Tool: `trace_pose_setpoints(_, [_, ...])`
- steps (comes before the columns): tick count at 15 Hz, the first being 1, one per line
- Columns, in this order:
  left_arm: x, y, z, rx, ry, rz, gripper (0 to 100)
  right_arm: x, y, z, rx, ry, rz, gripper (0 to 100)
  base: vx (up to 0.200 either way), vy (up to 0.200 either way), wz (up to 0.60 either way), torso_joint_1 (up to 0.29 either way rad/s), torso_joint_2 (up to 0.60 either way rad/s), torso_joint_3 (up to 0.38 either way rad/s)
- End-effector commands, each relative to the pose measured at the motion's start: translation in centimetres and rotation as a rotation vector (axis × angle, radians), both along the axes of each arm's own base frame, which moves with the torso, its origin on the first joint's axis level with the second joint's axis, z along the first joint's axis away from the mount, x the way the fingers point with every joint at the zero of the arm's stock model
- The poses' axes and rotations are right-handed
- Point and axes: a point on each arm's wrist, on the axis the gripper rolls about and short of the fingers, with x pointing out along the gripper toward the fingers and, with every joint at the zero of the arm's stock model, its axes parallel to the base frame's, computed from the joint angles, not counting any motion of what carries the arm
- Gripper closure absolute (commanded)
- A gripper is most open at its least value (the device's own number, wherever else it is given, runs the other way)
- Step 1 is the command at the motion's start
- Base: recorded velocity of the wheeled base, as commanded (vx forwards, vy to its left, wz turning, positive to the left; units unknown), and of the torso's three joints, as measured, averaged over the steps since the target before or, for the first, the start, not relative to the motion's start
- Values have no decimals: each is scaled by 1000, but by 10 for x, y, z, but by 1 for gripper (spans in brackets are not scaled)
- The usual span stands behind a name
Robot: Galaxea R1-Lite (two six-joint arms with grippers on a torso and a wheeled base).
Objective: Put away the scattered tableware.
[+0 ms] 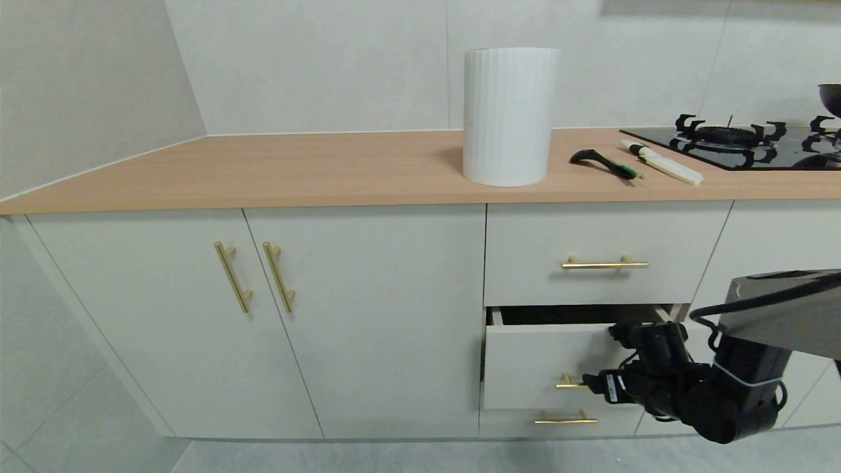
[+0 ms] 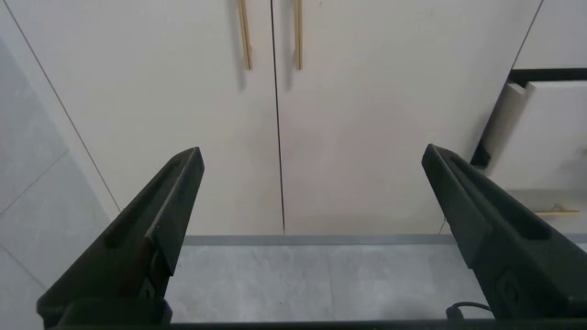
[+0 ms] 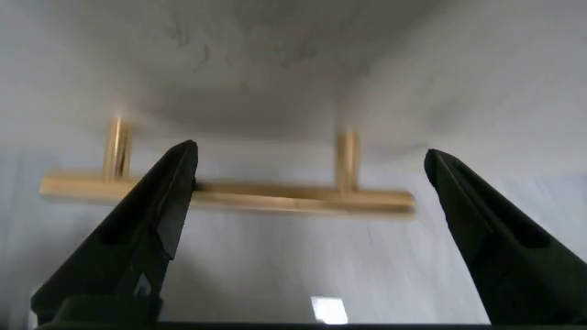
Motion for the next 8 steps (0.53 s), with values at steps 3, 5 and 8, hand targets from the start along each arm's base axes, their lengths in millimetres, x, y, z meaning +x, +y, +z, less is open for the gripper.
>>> trace_pose_setpoints(3, [0, 0, 0, 0, 0, 0, 0, -78, 9, 154, 32, -98, 155, 0, 0, 0, 0, 0, 0, 0])
trace_pose_setpoints(5, [0, 0, 0, 0, 0, 0, 0, -85, 11, 170, 50, -156, 163, 0, 0, 0, 0, 0, 0, 0])
trace_pose_setpoints(8, [0, 0, 0, 0, 0, 0, 0, -64, 16, 145, 61, -113, 141, 0, 0, 0, 0, 0, 0, 0])
